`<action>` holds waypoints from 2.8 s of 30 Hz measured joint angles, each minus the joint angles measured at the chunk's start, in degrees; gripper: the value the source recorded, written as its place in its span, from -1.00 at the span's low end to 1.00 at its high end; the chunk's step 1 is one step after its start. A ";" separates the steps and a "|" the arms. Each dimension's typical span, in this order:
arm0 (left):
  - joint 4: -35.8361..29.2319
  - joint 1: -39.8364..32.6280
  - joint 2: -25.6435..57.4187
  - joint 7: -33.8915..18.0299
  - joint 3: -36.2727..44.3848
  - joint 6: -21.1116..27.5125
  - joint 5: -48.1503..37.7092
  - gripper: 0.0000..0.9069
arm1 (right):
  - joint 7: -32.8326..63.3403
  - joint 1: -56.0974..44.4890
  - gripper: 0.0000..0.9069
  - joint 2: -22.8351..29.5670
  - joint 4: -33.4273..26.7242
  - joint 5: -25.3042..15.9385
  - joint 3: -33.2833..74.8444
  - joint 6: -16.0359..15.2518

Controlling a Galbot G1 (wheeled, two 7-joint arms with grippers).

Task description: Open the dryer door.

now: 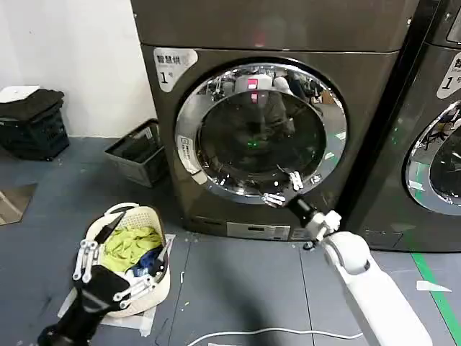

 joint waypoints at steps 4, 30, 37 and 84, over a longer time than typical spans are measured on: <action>0.00 0.00 0.03 -0.05 -0.67 -0.11 -0.11 1.00 | -0.75 3.29 1.00 0.97 -2.82 0.12 -2.53 0.47; 0.01 0.48 -0.03 -0.05 -2.71 -0.16 -1.48 1.00 | -4.08 16.04 1.00 11.41 -18.96 -2.68 -10.36 1.75; 0.01 0.66 0.02 -0.05 -3.25 -0.17 -1.88 1.00 | -4.78 17.89 1.00 13.51 -22.39 -2.95 -10.72 2.25; 0.01 -0.27 0.94 -0.30 -4.13 -0.15 -3.55 1.00 | -17.10 19.17 1.00 12.96 -19.49 2.08 -16.53 2.20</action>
